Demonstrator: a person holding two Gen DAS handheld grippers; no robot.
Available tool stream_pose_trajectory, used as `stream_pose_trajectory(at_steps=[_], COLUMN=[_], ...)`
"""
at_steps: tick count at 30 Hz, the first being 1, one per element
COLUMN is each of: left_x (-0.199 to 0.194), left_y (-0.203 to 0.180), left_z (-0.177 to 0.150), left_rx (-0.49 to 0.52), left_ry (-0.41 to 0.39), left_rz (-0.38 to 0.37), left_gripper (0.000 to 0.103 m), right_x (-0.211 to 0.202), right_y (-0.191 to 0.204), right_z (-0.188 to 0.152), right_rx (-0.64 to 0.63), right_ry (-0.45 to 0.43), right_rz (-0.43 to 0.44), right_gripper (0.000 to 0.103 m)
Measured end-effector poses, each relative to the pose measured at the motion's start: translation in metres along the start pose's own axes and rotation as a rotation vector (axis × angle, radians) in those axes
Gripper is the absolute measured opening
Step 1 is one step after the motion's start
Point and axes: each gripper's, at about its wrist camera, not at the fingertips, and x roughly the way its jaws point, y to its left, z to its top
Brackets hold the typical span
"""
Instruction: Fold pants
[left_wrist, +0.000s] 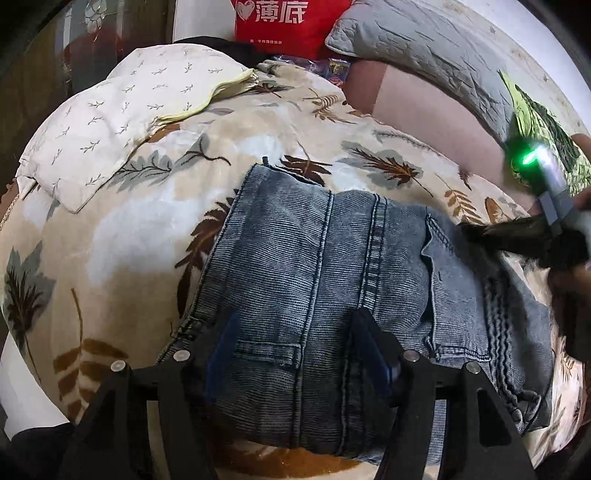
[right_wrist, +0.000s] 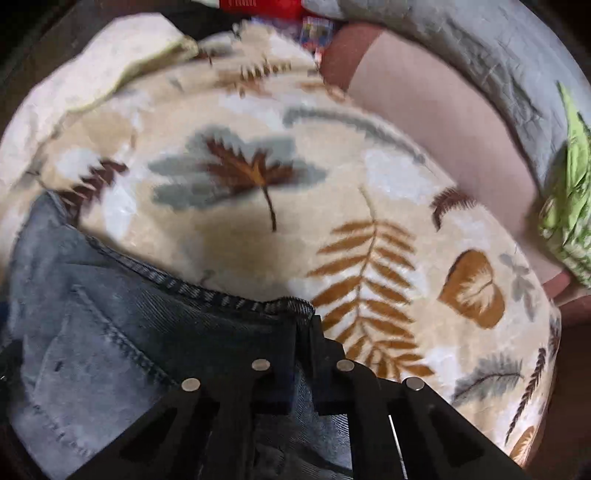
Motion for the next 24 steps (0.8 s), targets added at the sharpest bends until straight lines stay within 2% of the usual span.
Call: stream_pose_trajectory(at_steps=[2, 7, 9, 11, 15, 16, 17, 18, 19, 21, 24], left_x=[0.001, 0.000, 0.001, 0.001, 0.002, 0.002, 0.002, 0.002, 0.003, 0.002, 0.002], left_y=[0.000, 0.001, 0.000, -0.003, -0.006, -0.005, -0.005, -0.005, -0.005, -0.006, -0.006], left_z=[0.000, -0.004, -0.004, -0.005, -0.005, -0.004, -0.005, -0.004, -0.005, -0.005, -0.005], left_rx=[0.009, 0.010, 0.015, 0.027, 0.040, 0.037, 0.036, 0.040, 0.045, 0.047, 0.042], left_ry=[0.000, -0.006, -0.007, -0.009, -0.012, -0.011, -0.012, -0.012, -0.009, -0.012, -0.009], left_rz=[-0.002, -0.008, -0.008, -0.009, -0.003, -0.007, -0.008, -0.008, -0.005, -0.003, -0.002], left_gripper=[0.065, 0.068, 0.070, 0.073, 0.074, 0.074, 0.074, 0.074, 0.074, 0.074, 0.075], right_x=[0.009, -0.004, -0.012, -0.029, -0.036, -0.027, -0.013, 0.009, 0.023, 0.019, -0.001], right_y=[0.005, -0.020, -0.036, -0.043, -0.018, -0.012, -0.006, -0.003, -0.003, -0.007, 0.004], right_z=[0.000, 0.000, 0.001, 0.001, 0.007, 0.007, 0.007, 0.006, 0.005, 0.007, 0.006], right_rx=[0.000, 0.143, 0.215, 0.262, 0.261, 0.259, 0.250, 0.238, 0.259, 0.314, 0.248], right_ry=[-0.008, -0.032, -0.027, -0.060, -0.044, -0.018, 0.019, 0.086, 0.105, 0.078, 0.051], right_rz=[-0.030, -0.036, 0.038, 0.128, 0.334, 0.346, 0.324, 0.248, 0.240, 0.234, 0.153], right_gripper=[0.006, 0.010, 0.012, 0.013, 0.014, 0.014, 0.014, 0.015, 0.014, 0.014, 0.014])
